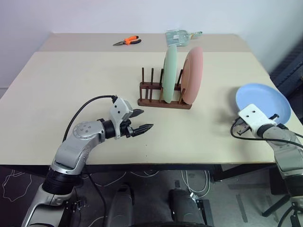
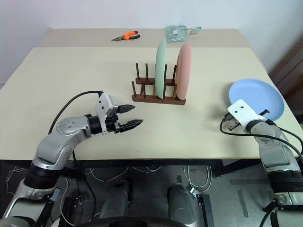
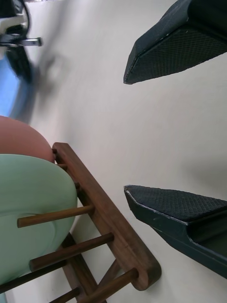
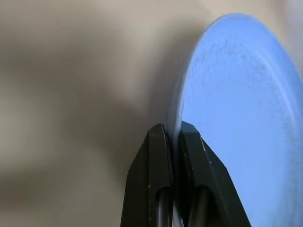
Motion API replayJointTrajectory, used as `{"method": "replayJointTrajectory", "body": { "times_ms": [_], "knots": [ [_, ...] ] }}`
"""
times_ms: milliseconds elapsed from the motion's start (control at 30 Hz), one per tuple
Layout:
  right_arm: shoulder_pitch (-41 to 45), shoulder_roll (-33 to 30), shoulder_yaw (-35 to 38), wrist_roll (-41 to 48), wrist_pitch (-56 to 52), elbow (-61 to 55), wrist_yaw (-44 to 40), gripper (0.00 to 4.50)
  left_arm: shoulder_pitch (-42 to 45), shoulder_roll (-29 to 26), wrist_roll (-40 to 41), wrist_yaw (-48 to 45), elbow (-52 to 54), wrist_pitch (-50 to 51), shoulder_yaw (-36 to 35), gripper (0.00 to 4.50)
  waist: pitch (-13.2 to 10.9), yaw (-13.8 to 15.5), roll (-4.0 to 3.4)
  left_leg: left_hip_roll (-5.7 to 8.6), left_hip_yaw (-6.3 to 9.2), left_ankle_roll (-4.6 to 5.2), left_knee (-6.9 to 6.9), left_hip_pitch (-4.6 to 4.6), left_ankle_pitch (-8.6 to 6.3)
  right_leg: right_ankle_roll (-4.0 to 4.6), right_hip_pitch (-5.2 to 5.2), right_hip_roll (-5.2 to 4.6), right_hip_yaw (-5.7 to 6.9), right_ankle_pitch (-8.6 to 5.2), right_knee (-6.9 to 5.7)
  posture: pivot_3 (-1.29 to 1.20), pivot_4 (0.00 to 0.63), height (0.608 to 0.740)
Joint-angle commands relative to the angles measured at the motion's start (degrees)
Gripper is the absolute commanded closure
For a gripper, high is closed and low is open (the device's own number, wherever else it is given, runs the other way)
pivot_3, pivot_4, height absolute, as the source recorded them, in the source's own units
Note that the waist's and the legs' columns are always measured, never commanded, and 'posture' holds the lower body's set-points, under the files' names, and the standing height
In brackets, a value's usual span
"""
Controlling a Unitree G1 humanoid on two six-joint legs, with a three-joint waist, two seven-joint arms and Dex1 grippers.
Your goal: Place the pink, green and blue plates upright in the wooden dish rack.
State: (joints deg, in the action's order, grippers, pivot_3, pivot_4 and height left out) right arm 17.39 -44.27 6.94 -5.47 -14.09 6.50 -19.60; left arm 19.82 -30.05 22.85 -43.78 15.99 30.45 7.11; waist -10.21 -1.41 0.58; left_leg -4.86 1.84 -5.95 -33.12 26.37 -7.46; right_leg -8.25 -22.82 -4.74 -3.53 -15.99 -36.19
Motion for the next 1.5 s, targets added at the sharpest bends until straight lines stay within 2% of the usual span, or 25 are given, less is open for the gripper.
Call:
{"method": "replayJointTrajectory", "body": {
  "times_ms": [33,133,267,400,533,633,767,900,1100,1267,1500],
  "knots": [
    [9.53,2.77,6.64,7.1,2.74,-12.41,2.37,4.47,0.09,-0.45,-0.79,-0.28,0.93,-1.99,-1.11,0.99,-0.04,-0.31,-0.21,0.0,0.0,0.0,0.01,0.0,0.0,-0.01,-0.01,0.0,-0.01,0.0,-0.02,0.0,0.15,0.74],
    [17.82,6.34,8.89,14.95,-0.43,-18.72,1.21,4.47,0.26,-0.48,-1.49,-0.1,0.08,-3.0,-1.18,0.99,-0.05,-0.22,-0.24,0.0,0.03,0.0,0.08,0.0,0.0,-0.07,-0.02,0.03,-0.01,-0.03,-0.04,0.0,0.15,0.74],
    [30.93,14.98,8.41,41.81,-16.07,-30.98,-0.52,4.47,1.71,-0.19,-5.06,2.75,-5.25,-8.57,-3.38,0.99,-0.05,0.69,-0.24,0.0,0.05,0.02,0.14,0.01,-0.01,-0.14,0.03,0.03,0.0,-0.08,-0.04,0.0,0.15,0.74],
    [36.83,27.42,6.66,59.84,-24.64,-33.23,8.84,4.47,1.94,-1.96,-8.0,5.16,-12.54,-14.49,-7.79,0.99,-0.03,0.57,-0.21,-0.02,0.05,0.02,0.12,0.02,-0.01,-0.08,0.02,0.04,0.01,-0.07,-0.06,0.0,0.15,0.74],
    [36.86,40.7,3.64,65.07,-26.33,-28.51,19.34,4.47,1.4,-3.93,-10.03,6.65,-17.53,-19.3,-11.27,0.99,-0.02,0.52,-0.22,-0.02,0.03,0.02,0.12,0.04,-0.01,-0.06,-0.01,0.04,0.01,-0.05,-0.07,0.0,0.15,0.74],
    [35.75,48.84,1.78,64.88,-25.97,-24.33,24.7,4.47,0.7,-5.02,-10.22,7.15,-18.84,-20.95,-13.54,0.99,-0.01,0.59,-0.21,-0.02,0.02,0.02,0.12,0.08,-0.01,-0.08,-0.08,0.04,0.01,-0.04,-0.13,0.0,0.15,0.74],
    [34.91,53.21,-4.72,55.29,-23.12,-18.17,24.9,4.47,-0.11,-5.15,-10.1,7.57,-18.38,-21.06,-14.63,0.99,-0.02,0.71,-0.21,-0.02,0.01,0.02,0.13,0.15,-0.01,-0.11,-0.15,0.04,0.01,-0.02,-0.13,0.0,0.15,0.74],
    [32.04,50.7,-2.26,57.41,-26.78,-20.14,26.21,4.47,-1.17,-4.68,-10.09,8.2,-16.7,-20.47,-14.55,0.99,0.01,0.72,-0.17,-0.02,0.01,0.01,0.14,0.15,-0.01,-0.09,-0.15,0.04,0.01,-0.03,-0.15,0.0,0.15,0.74],
    [31.73,49.09,-1.44,53.94,-25.72,-17.36,25.83,4.47,-1.1,-4.33,-9.75,8.21,-16.06,-19.76,-14.39,0.99,0.0,0.34,-0.18,-0.04,0.0,0.01,0.16,0.14,-0.01,-0.08,-0.23,0.05,0.01,-0.03,-0.19,0.0,0.15,0.74],
    [32.09,49.05,0.43,55.05,-28.32,-14.49,26.38,4.47,-0.78,-4.17,-9.44,8.0,-15.8,-19.23,-14.26,0.99,0.0,0.29,-0.18,-0.06,-0.01,0.01,0.19,0.14,-0.01,-0.08,-0.26,0.05,0.01,-0.03,-0.19,0.0,0.15,0.74],
    [34.18,49.16,-0.27,53.44,-26.04,-16.1,23.29,4.47,-1.09,-3.77,-9.53,7.91,-14.75,-18.43,-13.99,0.99,0.0,0.23,-0.19,-0.06,-0.02,0.01,0.19,0.15,-0.01,-0.08,-0.29,0.06,0.01,-0.03,-0.19,0.0,0.15,0.74]
  ]
}}
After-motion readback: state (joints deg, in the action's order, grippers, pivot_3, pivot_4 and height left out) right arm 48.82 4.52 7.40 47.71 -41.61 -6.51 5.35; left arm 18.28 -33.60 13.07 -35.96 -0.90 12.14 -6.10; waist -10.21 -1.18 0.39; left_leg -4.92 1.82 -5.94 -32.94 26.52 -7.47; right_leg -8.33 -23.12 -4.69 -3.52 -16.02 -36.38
